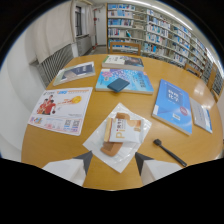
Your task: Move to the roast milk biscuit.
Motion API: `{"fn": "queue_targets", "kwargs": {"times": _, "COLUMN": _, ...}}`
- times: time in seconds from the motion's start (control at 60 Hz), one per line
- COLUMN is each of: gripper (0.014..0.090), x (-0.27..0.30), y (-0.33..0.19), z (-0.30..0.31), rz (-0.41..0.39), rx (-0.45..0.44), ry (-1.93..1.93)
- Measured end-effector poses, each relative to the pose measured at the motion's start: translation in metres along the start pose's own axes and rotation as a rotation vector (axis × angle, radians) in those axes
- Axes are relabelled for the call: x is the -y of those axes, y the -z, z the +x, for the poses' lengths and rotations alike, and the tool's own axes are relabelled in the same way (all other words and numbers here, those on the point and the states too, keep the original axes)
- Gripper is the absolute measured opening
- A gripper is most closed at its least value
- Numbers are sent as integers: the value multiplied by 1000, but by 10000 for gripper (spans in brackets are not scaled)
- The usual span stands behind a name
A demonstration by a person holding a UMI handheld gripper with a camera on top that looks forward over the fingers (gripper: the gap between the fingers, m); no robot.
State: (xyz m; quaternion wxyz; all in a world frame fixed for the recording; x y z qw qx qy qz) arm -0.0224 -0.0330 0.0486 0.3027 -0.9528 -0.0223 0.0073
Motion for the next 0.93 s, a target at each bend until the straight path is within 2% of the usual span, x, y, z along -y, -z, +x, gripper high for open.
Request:
{"fn": "queue_targets", "kwargs": {"times": 0.433, "gripper": 845, "x": 39, "y": -55, "z": 15, "rz": -5, "rx": -7, "ry": 5}}
{"fn": "queue_targets", "kwargs": {"times": 0.933, "gripper": 845, "x": 43, "y": -64, "z": 19, "rz": -12, "rx": -9, "ry": -6}}
